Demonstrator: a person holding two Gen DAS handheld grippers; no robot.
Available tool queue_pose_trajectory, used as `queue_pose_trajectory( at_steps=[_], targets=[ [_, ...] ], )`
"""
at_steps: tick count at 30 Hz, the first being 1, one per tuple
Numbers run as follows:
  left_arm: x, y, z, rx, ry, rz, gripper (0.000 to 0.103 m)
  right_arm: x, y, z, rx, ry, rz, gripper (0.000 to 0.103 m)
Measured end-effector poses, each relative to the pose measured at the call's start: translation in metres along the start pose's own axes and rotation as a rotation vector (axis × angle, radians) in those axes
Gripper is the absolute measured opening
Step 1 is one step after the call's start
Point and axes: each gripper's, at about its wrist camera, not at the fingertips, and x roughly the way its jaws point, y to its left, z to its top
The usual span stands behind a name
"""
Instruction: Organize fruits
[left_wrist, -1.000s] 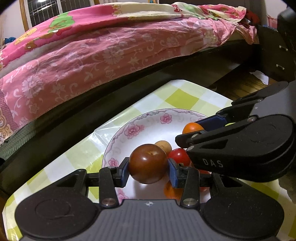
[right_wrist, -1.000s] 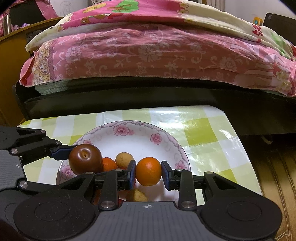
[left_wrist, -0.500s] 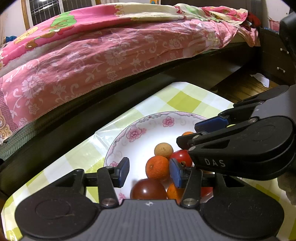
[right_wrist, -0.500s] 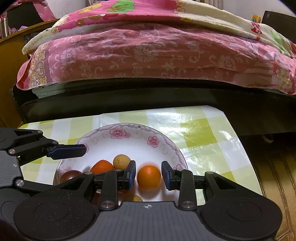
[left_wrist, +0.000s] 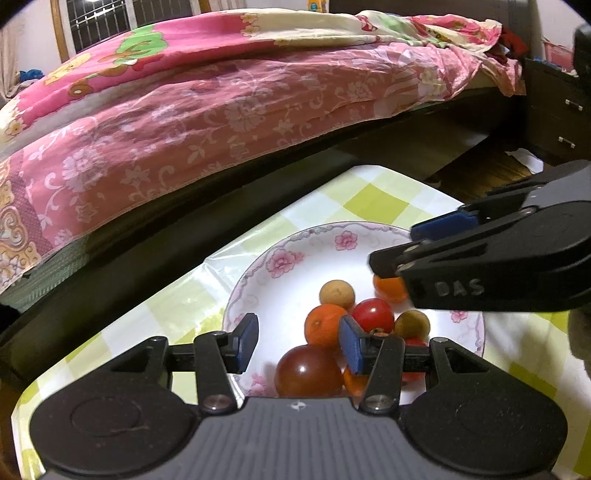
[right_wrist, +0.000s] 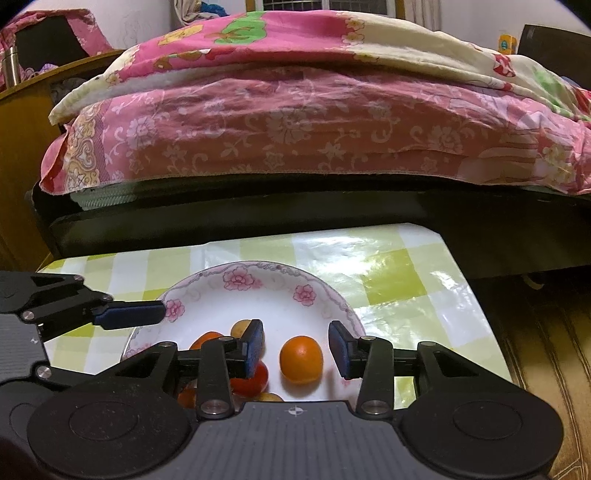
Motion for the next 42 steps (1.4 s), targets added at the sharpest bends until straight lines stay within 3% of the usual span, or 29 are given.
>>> queue_pose_trajectory(
  at_steps=[7,22,30,36,42],
  targets=[
    [-0.005,0.003,0.0,-0.036,0.003,0.019,0.057,-0.007,0.001,-0.008,0.019,0.017,-0.022,0.037],
    [-0.025,0.006,-0.006,-0.125,-0.008,0.047,0.069,-0.04,0.007,-0.027,0.071,0.026,-0.077,0.038],
    [-0.039,-0.001,-0.013,-0.135,-0.009,0.088,0.088,-0.055,0.01,-0.038,0.113,0.024,-0.079,0.039],
    [-0.05,-0.004,-0.019,-0.136,-0.016,0.125,0.097,-0.063,0.016,-0.046,0.128,0.031,-0.079,0.039],
    [-0.056,-0.002,-0.024,-0.19,-0.016,0.108,0.099,-0.071,0.018,-0.053,0.149,0.033,-0.08,0.042]
  ],
)
